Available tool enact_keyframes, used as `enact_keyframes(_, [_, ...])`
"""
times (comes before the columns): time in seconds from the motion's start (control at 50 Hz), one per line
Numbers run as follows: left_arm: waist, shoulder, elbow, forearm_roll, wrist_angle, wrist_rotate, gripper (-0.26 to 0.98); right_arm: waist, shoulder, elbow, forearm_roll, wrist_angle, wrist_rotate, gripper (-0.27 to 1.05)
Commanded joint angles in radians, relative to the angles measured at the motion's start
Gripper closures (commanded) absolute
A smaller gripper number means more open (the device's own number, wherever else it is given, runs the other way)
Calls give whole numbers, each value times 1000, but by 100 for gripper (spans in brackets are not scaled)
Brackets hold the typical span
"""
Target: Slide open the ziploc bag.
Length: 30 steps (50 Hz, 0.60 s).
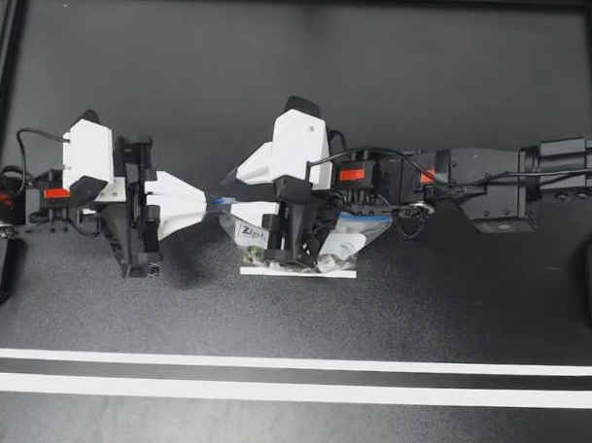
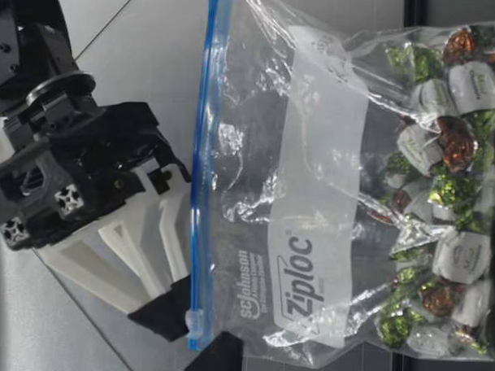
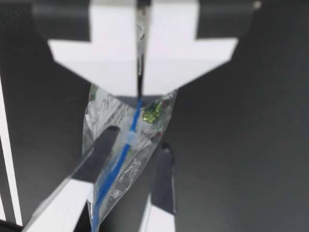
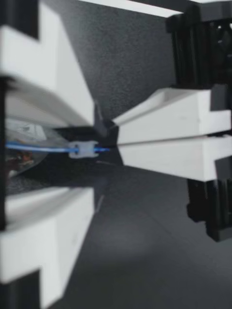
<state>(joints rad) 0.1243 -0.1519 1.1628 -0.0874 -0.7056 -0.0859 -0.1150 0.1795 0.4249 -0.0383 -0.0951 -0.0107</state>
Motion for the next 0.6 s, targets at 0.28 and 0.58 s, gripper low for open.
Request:
enact_keyframes(0.28, [0, -17, -18, 3, -3, 11, 91, 12, -12, -25, -2, 26, 2, 30])
enact_keyframes(0.58, [-2, -17, -15, 3, 0, 11, 92, 15, -12, -43, -2, 66, 6, 63])
